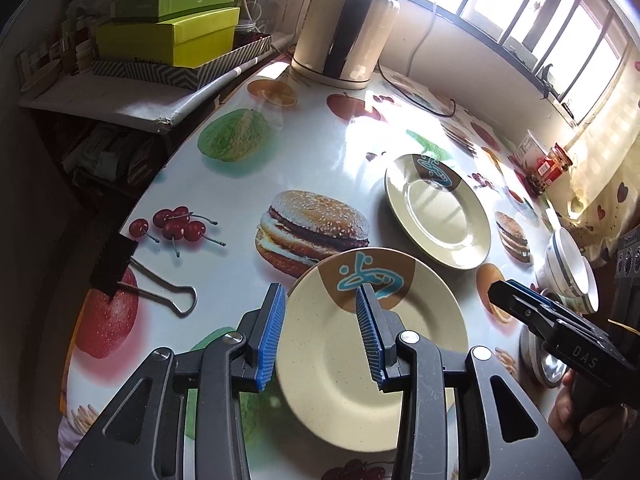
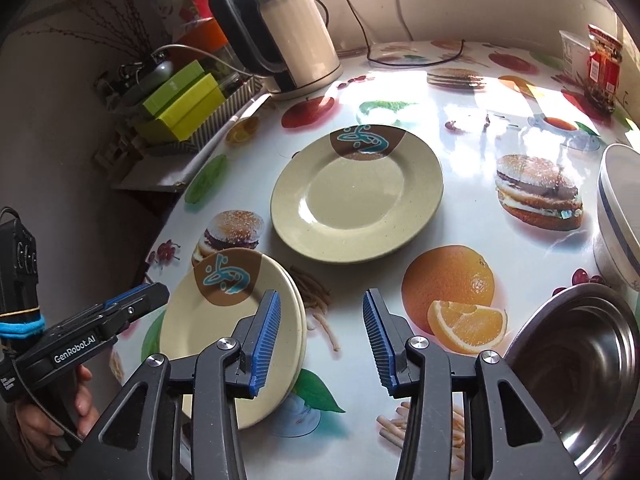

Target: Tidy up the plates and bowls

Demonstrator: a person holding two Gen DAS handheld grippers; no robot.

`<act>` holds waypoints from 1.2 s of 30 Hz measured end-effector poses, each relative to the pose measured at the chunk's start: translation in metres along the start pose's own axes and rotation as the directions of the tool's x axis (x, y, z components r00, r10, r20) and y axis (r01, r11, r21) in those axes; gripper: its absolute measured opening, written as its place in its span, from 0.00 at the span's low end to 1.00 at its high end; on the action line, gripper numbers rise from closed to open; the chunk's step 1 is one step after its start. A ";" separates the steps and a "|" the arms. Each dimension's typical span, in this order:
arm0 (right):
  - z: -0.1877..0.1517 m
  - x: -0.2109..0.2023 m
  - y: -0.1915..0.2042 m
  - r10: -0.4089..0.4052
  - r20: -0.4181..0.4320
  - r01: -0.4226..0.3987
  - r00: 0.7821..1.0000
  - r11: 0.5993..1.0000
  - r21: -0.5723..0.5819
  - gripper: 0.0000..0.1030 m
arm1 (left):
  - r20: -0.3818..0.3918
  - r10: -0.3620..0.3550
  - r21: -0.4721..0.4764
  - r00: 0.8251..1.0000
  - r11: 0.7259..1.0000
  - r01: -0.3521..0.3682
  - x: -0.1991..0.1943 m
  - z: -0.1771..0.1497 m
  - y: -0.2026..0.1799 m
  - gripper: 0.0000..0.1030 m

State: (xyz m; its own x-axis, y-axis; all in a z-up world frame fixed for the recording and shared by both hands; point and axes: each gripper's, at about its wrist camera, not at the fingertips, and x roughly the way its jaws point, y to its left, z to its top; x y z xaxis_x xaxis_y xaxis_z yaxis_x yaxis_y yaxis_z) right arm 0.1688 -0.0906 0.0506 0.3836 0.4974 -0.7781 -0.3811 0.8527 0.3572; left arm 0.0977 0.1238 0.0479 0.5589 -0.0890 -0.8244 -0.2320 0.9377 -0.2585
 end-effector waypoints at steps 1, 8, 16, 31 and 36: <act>0.004 -0.002 -0.002 -0.005 0.007 0.005 1.000 1.000 0.000 0.42 | 0.000 -0.009 0.002 1.000 1.000 0.009 0.001 0.004 -0.003 0.37; 0.030 -0.009 -0.023 -0.064 0.043 0.063 0.997 0.998 0.014 0.42 | -0.005 -0.036 0.022 0.999 0.999 0.036 0.014 0.028 -0.021 0.37; 0.054 0.005 -0.045 -0.109 0.036 0.107 0.993 0.993 0.047 0.42 | -0.018 -0.045 0.047 0.999 0.998 0.046 0.038 0.054 -0.039 0.37; 0.077 0.047 -0.072 -0.121 -0.027 0.123 0.992 0.987 0.107 0.42 | -0.085 -0.062 0.054 0.994 0.996 0.066 0.082 0.081 -0.050 0.37; 0.079 0.053 -0.074 -0.108 -0.034 0.111 0.994 0.988 0.109 0.42 | -0.100 -0.071 0.053 0.992 0.996 0.077 0.091 0.085 -0.052 0.37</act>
State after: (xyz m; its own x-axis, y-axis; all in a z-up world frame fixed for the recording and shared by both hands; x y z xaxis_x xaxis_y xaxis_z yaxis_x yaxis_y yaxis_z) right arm 0.2839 -0.1148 0.0234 0.3934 0.3972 -0.8291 -0.2427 0.9147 0.3230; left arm 0.2282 0.0953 0.0287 0.4914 -0.1887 -0.8503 -0.1457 0.9447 -0.2939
